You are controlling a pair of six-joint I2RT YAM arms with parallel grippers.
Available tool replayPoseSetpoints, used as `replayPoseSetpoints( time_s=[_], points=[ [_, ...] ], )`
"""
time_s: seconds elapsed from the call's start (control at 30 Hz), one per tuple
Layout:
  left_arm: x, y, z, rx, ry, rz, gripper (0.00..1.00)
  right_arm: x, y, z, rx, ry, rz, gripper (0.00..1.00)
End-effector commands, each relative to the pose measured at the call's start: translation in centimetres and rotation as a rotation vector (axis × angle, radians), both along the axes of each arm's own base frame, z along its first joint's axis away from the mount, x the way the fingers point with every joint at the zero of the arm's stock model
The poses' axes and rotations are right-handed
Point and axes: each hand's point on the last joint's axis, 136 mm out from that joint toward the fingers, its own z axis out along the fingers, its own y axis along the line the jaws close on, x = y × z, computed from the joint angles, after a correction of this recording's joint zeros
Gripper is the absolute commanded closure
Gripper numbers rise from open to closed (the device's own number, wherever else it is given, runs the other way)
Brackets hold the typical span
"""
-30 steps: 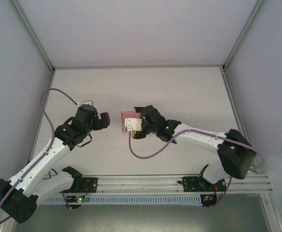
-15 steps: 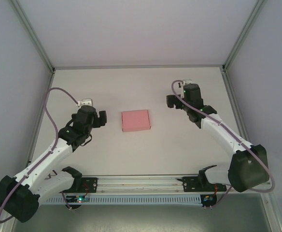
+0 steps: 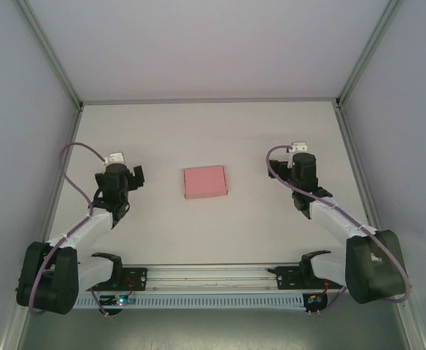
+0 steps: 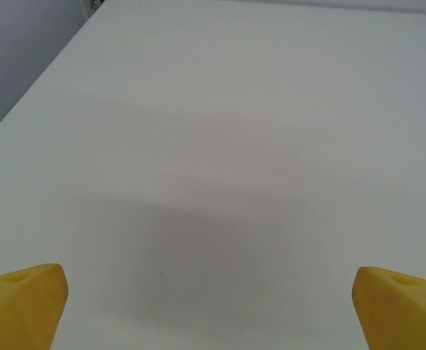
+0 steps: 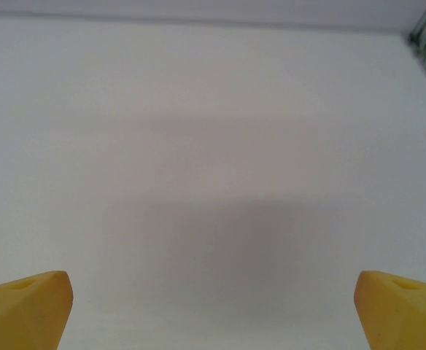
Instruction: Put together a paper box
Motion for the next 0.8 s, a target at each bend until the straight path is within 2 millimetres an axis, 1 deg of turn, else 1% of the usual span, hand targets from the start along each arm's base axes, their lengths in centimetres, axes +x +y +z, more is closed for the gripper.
replayPoseSetpoints(
  time_s=[0.0, 0.1, 0.17, 0.23, 0.3, 0.33, 0.37, 0.43, 0.47, 0.57, 0.6, 0.63, 0.67, 0.73, 0.77],
  points=[
    [1.6, -0.1, 1.0, -0.001, -0.101, -0.044, 0.00, 0.8, -1.2, 2.0, -0.074, -0.163, -0.026, 0.02],
    [2.0, -0.5, -0.2, -0.005, -0.118, -0.071, 0.00, 0.5, -2.1, 1.6, -0.090, -0.231, -0.055, 0.02],
    [2.5, -0.4, 0.0, -0.012, -0.135, -0.063, 0.00, 0.4, -2.6, 1.3, -0.084, -0.264, -0.065, 0.02],
    [3.0, -1.3, -0.1, -0.016, -0.132, -0.122, 0.00, 0.7, -2.8, 0.6, -0.093, -0.269, -0.047, 0.02],
    [3.3, -1.5, -0.3, -0.006, -0.118, -0.145, 0.00, 1.2, -3.1, 0.8, -0.055, -0.303, -0.055, 0.02],
    [3.5, -1.6, -0.3, 0.003, -0.115, -0.154, 0.00, 1.0, -3.1, 0.2, -0.031, -0.303, -0.034, 0.02],
    [3.6, -1.4, -0.3, 0.021, -0.122, -0.153, 0.00, 1.1, -3.1, -0.3, -0.021, -0.294, -0.020, 0.02],
    [3.6, -0.9, 0.2, 0.056, -0.165, -0.139, 0.00, 1.1, -2.7, -0.8, -0.016, -0.301, 0.006, 0.02],
    [3.6, -0.7, 0.1, 0.062, -0.192, -0.134, 0.00, 1.1, -2.4, -0.9, -0.019, -0.303, 0.027, 0.02],
    [3.8, -0.2, -1.8, 0.055, -0.239, -0.116, 0.00, 1.3, -2.1, -1.5, -0.017, -0.298, 0.043, 0.02],
    [4.5, -0.1, -1.7, 0.068, -0.261, -0.117, 0.00, 1.5, -2.1, -1.5, -0.014, -0.301, 0.043, 0.02],
    [4.4, -0.3, -2.3, 0.052, -0.201, -0.129, 0.00, 1.7, -2.1, -1.7, -0.012, -0.293, 0.043, 0.02],
    [4.5, -0.3, -2.6, 0.039, -0.148, -0.128, 0.00, 1.8, -2.3, -1.9, -0.008, -0.274, 0.037, 0.02],
    [5.4, 0.3, -2.5, 0.043, -0.169, -0.103, 0.00, 2.7, -3.3, -2.0, 0.015, -0.232, -0.003, 0.02],
    [5.2, 0.3, -2.7, 0.030, -0.155, -0.108, 0.00, 2.7, -3.8, -2.1, 0.039, -0.232, -0.017, 0.02]
  ],
)
